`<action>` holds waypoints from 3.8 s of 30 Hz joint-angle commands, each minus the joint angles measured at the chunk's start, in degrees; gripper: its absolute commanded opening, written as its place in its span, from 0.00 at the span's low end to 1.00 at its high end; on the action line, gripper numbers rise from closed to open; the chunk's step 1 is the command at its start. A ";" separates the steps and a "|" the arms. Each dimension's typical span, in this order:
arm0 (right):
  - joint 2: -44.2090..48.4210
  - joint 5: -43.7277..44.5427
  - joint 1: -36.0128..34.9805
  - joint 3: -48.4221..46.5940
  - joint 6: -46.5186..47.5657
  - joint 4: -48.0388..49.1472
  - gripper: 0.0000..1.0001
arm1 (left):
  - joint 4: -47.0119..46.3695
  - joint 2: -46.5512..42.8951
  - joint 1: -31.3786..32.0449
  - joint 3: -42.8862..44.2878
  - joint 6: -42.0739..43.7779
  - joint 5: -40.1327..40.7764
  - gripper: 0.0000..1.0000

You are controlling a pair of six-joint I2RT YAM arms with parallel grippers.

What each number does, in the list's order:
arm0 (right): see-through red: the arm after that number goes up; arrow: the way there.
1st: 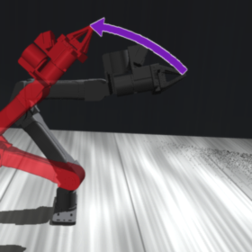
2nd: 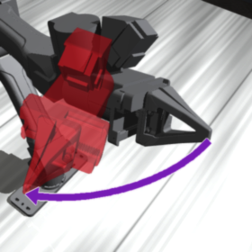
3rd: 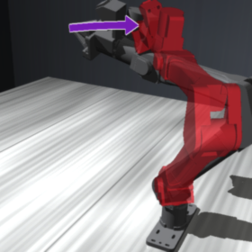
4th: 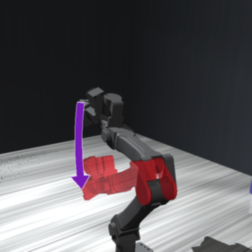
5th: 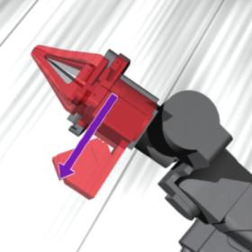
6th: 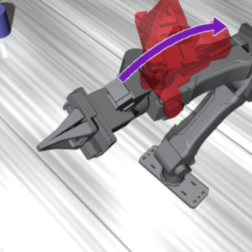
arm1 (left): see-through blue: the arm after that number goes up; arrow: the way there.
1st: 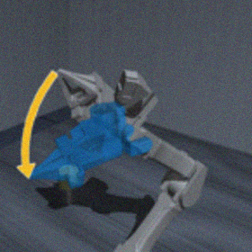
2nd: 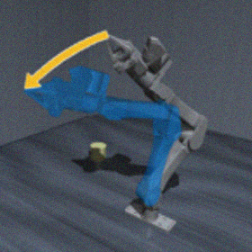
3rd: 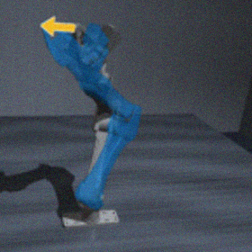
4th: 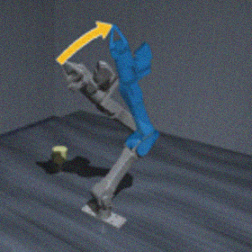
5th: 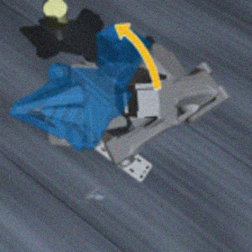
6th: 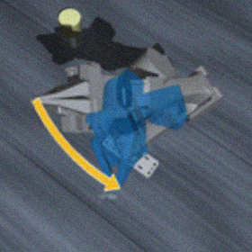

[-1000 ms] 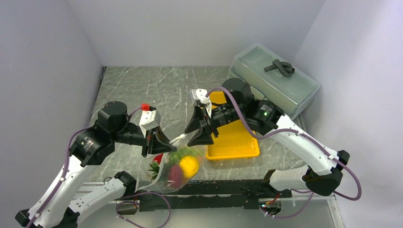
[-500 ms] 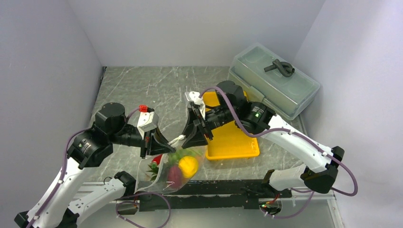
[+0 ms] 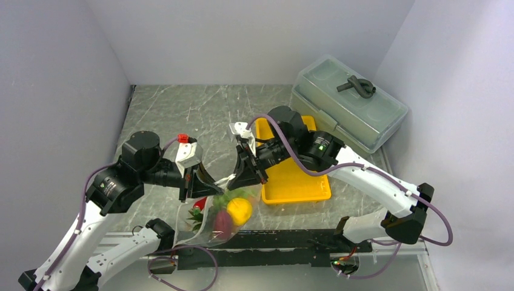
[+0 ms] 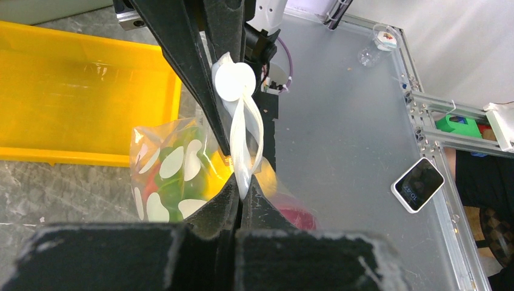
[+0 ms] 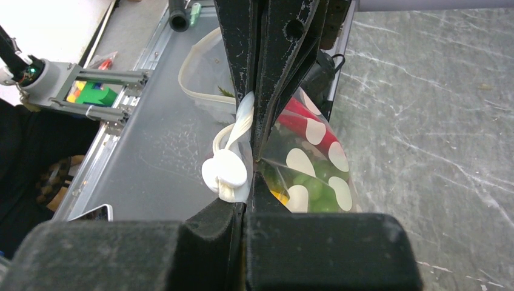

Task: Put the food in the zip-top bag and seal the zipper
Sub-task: Zip the zipper food storage bag at the center of the board.

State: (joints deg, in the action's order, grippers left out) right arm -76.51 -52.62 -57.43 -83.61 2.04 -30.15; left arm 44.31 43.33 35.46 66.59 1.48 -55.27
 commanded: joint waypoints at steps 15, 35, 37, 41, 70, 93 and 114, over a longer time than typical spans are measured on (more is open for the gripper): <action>-0.99 5.48 -0.32 -8.02 1.64 -10.28 0.00 | 1.46 -0.18 0.22 6.66 2.65 4.61 0.41; -6.84 11.99 -1.01 -15.35 -7.06 -18.78 0.00 | -11.79 2.16 0.22 4.04 -2.07 10.50 0.70; -7.16 12.37 -1.17 -15.88 -7.81 -18.59 0.00 | -12.32 2.40 0.22 3.68 -3.34 10.36 0.69; -7.32 13.92 -1.30 -16.72 -9.20 -18.44 0.00 | -12.97 2.76 0.22 3.22 -3.74 10.33 0.66; -6.41 19.80 -1.46 -17.96 -11.79 -16.26 0.00 | -8.59 2.84 0.22 1.64 -2.31 9.79 0.00; 1.30 27.68 -1.38 -18.48 -10.52 -12.56 0.00 | -5.99 1.36 0.22 1.28 -2.18 9.79 0.00; 9.54 46.09 -1.37 -15.13 -10.71 -6.98 0.00 | -4.42 0.67 0.22 0.74 -2.18 8.81 0.00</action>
State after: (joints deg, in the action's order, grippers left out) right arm -70.63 -13.74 -59.51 -98.10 -8.58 -46.52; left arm 34.37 45.06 35.53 68.36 -1.08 -45.19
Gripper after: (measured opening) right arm 0.013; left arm 0.161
